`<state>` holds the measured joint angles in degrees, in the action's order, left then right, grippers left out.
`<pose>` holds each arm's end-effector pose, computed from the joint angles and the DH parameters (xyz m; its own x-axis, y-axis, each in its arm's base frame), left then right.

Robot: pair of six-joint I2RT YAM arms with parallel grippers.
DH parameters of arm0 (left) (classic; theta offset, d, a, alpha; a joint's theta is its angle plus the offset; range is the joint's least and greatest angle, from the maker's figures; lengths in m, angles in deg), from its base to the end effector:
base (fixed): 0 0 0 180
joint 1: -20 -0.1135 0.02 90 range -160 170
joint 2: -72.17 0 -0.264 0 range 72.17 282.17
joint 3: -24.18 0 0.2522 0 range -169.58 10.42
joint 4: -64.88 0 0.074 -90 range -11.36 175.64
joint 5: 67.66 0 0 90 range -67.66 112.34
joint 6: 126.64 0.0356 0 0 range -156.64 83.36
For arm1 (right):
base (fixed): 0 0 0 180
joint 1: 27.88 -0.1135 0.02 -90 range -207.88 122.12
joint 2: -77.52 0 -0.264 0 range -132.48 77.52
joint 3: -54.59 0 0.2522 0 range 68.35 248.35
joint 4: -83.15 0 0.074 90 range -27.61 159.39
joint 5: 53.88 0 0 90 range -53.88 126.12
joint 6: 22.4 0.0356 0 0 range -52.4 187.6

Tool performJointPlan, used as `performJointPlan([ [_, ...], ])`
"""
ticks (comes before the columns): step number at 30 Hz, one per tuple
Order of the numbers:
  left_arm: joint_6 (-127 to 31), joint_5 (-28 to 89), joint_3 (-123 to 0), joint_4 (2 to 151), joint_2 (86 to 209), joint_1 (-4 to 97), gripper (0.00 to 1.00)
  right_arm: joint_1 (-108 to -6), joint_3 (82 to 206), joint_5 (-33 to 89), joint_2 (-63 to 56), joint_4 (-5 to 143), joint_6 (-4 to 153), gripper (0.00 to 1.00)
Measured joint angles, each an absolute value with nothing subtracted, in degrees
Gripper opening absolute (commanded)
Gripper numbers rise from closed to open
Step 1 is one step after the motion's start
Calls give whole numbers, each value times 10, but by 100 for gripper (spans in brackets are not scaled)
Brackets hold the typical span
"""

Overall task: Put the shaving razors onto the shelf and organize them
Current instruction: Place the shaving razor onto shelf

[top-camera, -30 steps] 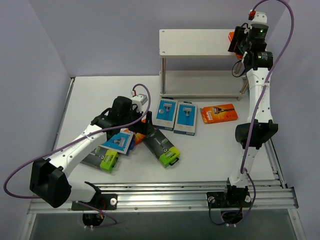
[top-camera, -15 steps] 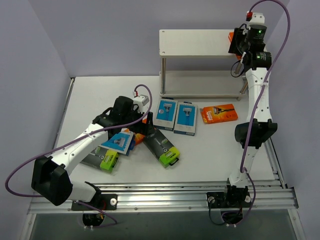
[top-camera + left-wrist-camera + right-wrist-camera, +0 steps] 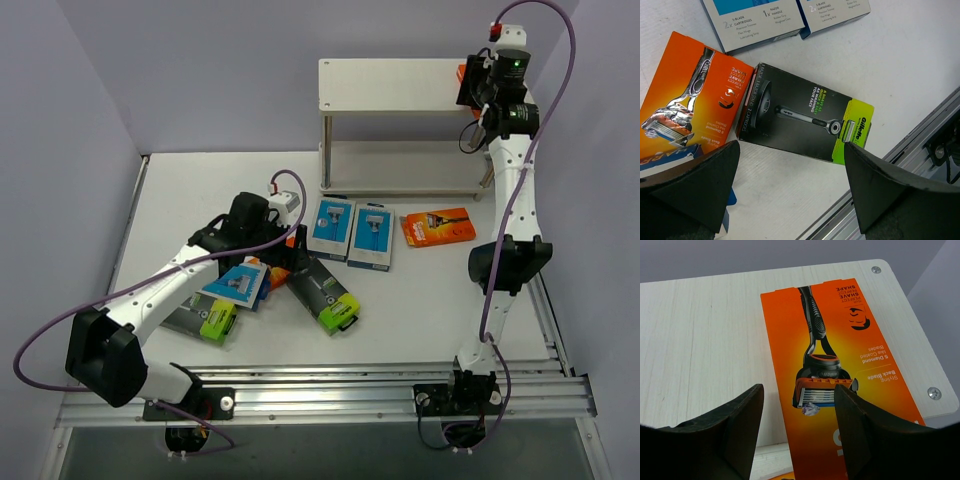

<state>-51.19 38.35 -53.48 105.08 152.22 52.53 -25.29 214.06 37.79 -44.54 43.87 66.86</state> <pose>0.2527 -0.1728 0.2898 -0.7251 0.1761 -0.6657 0.5227 0.7702 -0.3656 0.4695 -0.0223 0.4869 -0.0336 -0.0114 -0.9994 0.0738 0.9972 -0.0139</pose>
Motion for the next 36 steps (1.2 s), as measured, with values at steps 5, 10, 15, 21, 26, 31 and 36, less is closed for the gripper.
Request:
performJointPlan([
  [5, -511, 387, -535, 1053, 1530, 525, 94, -252, 2146, 378, -455, 452, 669, 54],
  [10, -511, 389, -540, 1058, 1537, 525, 94, -249, 2155, 376, -462, 456, 670, 54],
  [15, -510, 394, -544, 1060, 1543, 525, 94, -247, 2165, 372, -471, 460, 671, 55],
  [21, -510, 397, -544, 1063, 1550, 525, 94, -243, 2167, 368, -476, 469, 671, 59],
  [26, -510, 399, -544, 1065, 1555, 525, 94, -239, 2167, 365, -479, 474, 671, 70],
  [31, -510, 401, -544, 1067, 1556, 525, 94, -237, 2167, 363, -479, 477, 670, 75],
  [36, -510, 402, -545, 1067, 1557, 525, 94, -237, 2167, 361, -480, 477, 665, 83],
])
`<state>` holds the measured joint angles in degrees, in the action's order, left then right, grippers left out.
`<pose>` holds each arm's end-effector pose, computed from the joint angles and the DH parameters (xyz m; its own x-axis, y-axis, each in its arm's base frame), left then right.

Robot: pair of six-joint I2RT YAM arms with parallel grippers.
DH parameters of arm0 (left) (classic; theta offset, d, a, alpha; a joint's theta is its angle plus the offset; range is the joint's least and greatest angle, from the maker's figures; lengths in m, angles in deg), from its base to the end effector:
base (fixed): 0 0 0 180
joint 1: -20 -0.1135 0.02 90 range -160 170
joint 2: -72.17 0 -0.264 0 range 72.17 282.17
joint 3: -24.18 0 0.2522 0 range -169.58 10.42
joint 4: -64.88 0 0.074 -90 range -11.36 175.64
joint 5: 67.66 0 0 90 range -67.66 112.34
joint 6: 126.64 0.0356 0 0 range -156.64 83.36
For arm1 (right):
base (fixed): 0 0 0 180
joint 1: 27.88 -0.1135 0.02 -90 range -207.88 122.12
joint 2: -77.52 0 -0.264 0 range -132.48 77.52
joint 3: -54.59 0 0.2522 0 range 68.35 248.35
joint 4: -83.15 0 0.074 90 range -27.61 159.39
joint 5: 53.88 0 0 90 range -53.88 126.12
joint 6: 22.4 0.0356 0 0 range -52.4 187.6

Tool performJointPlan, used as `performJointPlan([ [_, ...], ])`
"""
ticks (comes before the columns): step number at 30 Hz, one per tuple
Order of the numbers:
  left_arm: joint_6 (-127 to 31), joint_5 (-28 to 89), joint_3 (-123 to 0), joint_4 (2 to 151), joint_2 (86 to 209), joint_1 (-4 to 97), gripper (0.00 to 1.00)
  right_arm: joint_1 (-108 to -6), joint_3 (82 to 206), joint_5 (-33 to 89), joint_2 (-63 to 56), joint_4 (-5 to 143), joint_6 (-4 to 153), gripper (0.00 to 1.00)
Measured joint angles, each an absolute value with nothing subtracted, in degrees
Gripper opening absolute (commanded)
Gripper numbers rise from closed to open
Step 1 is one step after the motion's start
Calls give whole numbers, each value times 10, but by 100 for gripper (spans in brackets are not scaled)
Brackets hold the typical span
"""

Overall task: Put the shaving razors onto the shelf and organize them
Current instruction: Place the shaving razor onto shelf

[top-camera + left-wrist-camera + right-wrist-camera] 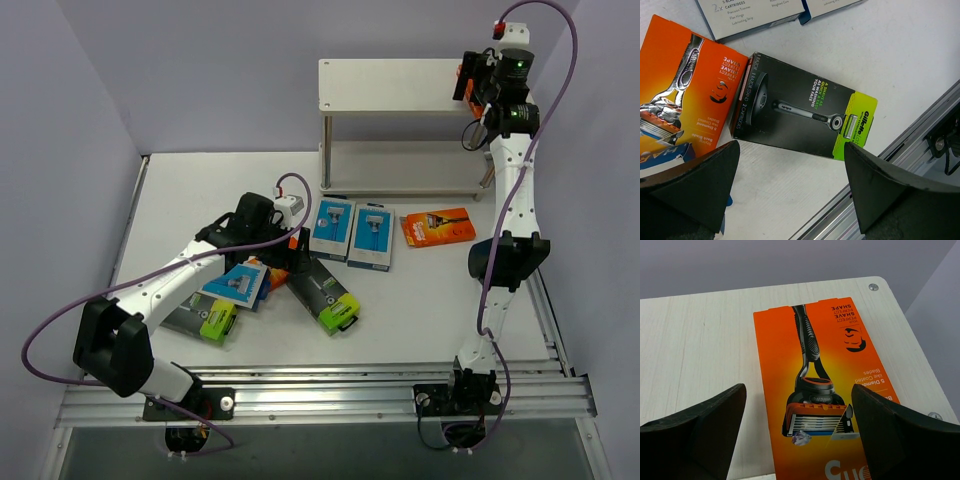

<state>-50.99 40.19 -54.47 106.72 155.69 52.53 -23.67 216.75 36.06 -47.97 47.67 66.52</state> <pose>0.2601 -0.1788 0.2759 -0.7653 0.2083 -0.6090 0.5155 0.7650 -0.3861 0.4838 -0.0356 0.4813 0.0193 -0.0203 -0.9996 0.0727 0.9972 -0.0189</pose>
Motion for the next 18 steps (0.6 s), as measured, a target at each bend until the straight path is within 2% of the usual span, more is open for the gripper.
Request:
performJointPlan([
  [7, -510, 402, -547, 1067, 1563, 525, 94, -235, 2167, 352, -480, 476, 656, 99],
  [18, -510, 406, -551, 1068, 1567, 525, 94, -235, 2167, 368, -479, 473, 636, 100],
])
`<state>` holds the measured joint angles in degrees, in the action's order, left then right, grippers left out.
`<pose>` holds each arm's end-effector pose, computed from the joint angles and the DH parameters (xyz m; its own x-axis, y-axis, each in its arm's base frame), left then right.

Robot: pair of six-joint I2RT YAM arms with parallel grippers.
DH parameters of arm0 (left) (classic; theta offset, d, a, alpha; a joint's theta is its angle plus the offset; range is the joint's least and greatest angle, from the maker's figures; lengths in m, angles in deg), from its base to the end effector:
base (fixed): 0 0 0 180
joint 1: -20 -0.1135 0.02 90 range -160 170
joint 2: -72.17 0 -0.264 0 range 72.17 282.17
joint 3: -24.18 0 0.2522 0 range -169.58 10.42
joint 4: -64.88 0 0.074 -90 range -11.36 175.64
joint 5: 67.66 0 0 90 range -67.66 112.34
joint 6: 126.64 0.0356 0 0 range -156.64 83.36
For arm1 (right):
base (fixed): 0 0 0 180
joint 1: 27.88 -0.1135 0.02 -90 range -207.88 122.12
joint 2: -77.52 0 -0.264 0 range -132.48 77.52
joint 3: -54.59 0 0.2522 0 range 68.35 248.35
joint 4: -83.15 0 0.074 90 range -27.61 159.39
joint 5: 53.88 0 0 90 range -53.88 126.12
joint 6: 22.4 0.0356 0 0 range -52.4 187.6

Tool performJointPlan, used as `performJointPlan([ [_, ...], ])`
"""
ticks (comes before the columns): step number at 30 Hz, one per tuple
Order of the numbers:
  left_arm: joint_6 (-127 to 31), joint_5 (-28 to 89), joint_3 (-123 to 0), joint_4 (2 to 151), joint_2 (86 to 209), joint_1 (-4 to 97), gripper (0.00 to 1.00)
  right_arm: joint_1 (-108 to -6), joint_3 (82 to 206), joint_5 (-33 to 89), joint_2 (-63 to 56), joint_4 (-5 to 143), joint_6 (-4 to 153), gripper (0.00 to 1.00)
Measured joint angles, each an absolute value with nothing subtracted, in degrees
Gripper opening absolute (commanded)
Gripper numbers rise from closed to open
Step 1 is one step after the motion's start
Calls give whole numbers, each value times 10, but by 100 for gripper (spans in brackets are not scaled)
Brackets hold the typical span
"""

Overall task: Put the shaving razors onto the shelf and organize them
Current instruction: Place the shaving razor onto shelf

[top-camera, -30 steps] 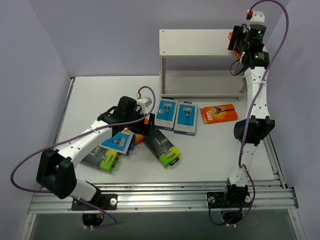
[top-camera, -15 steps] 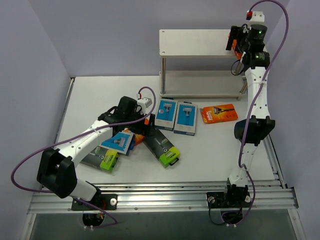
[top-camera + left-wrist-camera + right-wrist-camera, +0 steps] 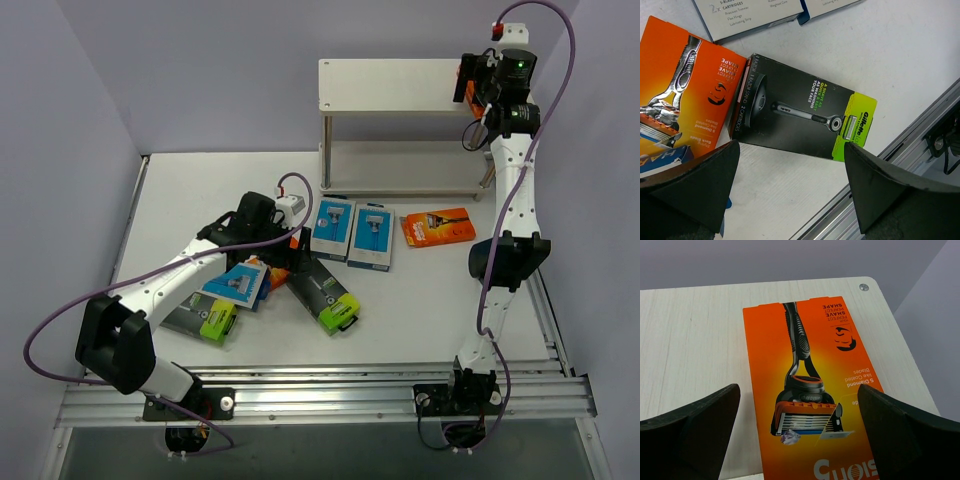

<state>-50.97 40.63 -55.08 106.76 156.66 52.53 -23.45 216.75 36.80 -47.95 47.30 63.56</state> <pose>0.2631 -0.1811 0.2743 -0.7694 0.2120 -0.6025 0.5163 0.7618 -0.3912 0.4835 -0.0379 0.4808 0.0083 -0.0713 -0.9974 0.0899 0.9935 -0.0703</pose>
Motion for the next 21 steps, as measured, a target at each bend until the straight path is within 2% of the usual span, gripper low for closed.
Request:
performJointPlan([
  [21, -503, 417, -553, 1081, 1584, 525, 94, -238, 2162, 419, -479, 473, 598, 99],
])
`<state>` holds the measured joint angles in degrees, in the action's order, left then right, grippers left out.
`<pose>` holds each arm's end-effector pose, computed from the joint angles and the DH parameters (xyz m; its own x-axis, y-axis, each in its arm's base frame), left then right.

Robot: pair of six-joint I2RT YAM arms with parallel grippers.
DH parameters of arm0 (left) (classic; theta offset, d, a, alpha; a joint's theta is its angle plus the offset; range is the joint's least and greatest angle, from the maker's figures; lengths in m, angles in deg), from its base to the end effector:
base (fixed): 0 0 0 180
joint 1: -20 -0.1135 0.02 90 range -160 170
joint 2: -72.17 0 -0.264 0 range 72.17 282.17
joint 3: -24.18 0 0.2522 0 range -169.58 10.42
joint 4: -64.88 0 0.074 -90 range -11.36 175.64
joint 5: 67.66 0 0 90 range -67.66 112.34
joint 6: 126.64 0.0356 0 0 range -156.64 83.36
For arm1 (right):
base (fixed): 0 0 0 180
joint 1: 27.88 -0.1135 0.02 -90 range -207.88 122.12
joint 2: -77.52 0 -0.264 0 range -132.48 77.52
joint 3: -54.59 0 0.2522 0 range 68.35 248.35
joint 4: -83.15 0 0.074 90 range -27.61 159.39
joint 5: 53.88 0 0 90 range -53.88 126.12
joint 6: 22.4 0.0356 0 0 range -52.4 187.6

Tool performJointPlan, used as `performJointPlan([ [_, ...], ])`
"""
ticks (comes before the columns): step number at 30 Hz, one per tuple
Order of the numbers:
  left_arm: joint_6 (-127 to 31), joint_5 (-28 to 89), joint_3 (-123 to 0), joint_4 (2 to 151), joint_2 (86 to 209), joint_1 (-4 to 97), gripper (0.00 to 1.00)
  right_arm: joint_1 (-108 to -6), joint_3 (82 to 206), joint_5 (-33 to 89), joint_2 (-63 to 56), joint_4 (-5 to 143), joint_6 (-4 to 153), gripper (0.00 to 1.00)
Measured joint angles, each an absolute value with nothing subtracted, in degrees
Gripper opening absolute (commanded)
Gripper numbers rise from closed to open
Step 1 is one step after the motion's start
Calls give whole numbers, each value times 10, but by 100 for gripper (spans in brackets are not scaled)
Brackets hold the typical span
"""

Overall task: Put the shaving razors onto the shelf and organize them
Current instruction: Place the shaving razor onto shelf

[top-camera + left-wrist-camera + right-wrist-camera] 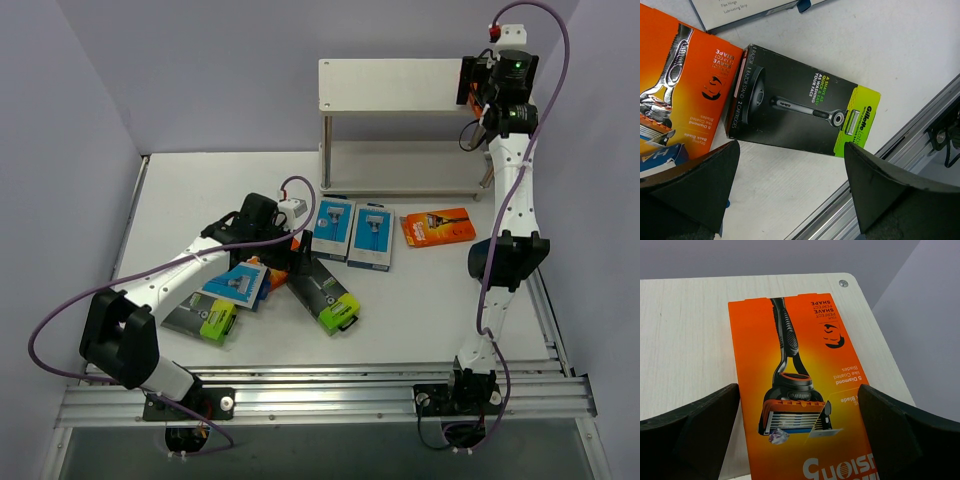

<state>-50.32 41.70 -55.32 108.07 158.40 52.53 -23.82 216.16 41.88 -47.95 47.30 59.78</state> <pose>0.2655 -0.1833 0.2651 -0.7893 0.2388 -0.5656 0.5152 0.7587 -0.3987 0.4849 -0.0380 0.4776 -0.0189 -0.1344 -0.9908 0.1696 0.9761 -0.1356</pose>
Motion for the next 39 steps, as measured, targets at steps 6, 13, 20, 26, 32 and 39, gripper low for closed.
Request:
performJointPlan([
  [6, -503, 422, -554, 1081, 1587, 525, 94, -234, 2162, 421, -479, 473, 598, 99],
  [13, -503, 425, -556, 1082, 1593, 525, 95, -220, 2162, 417, -479, 473, 598, 99],
  [20, -499, 426, -557, 1083, 1598, 525, 95, -213, 2161, 409, -479, 474, 598, 98],
  [26, -498, 426, -557, 1085, 1603, 525, 95, -206, 2161, 394, -479, 477, 600, 98],
  [32, -496, 426, -561, 1088, 1604, 525, 95, -197, 2161, 373, -479, 480, 603, 99],
  [39, -495, 426, -563, 1090, 1604, 525, 95, -196, 2160, 368, -479, 482, 608, 100],
])
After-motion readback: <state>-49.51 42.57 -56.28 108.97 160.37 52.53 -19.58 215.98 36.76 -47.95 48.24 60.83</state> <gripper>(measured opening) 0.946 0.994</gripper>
